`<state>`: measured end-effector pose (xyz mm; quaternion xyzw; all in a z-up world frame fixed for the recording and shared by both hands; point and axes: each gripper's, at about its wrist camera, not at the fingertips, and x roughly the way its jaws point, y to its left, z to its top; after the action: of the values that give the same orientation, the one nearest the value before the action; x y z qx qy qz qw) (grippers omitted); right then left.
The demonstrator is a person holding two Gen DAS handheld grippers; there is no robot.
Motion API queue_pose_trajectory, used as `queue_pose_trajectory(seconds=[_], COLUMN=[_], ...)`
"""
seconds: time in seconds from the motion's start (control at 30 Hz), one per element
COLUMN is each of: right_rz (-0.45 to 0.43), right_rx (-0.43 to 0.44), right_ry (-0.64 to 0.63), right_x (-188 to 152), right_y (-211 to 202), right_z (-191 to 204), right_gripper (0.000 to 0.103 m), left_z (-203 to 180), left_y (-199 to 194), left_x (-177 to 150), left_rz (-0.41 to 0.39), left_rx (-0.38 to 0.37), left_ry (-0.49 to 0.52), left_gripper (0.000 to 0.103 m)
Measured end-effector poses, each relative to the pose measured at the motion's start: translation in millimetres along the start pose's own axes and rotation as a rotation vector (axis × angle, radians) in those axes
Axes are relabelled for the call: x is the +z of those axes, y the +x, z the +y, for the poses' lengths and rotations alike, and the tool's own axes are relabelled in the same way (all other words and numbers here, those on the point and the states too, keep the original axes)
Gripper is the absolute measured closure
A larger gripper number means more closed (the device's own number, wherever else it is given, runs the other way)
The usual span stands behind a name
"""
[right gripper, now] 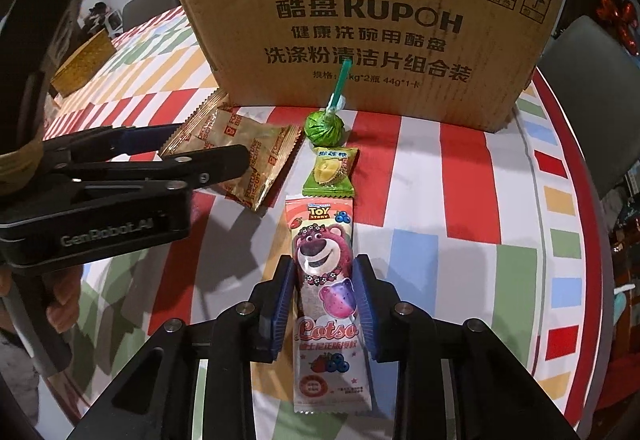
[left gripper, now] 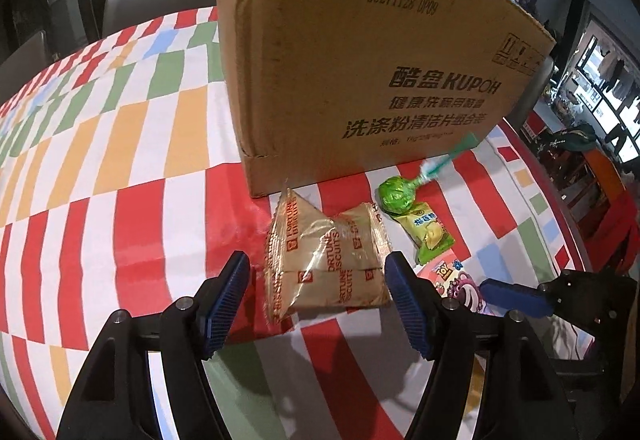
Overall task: Organize snacks
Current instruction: 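Grasp the pink Lotso candy packet with the right tool while the left tool grasps the gold biscuit bag, then carry both snacks over the box and open both tools to drop them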
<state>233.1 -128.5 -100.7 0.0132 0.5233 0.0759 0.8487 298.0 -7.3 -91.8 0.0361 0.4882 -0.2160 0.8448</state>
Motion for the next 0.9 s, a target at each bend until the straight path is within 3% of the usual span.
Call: queue_pose_trajectory(seconds=[0.03, 0.13, 0.4, 0.9], right_rz=[-0.001, -0.003, -0.017, -0.087], right_rx=[0.002, 0.014, 0.032, 0.049], right_ry=[0.001, 0.008, 0.017, 0.025], right_x=[0, 0, -6, -11], right_y=[0, -1, -6, -46], right_z=[-1, -4, -11, -21], right_gripper=[0.072, 0.073, 0.076, 0.076], left_z=[0, -1, -3, -17], left_y=[1, 2, -15, -68], left_x=[0, -1, -8, -22], left_rz=[0.001, 0.008, -0.034, -0.129], left_rx=[-0.005, -0.029, -0.022, -0.005], left_ry=[-0.004, -0.011, -0.040, -0.043], left_gripper=[0.037, 0.056, 0.071, 0.075])
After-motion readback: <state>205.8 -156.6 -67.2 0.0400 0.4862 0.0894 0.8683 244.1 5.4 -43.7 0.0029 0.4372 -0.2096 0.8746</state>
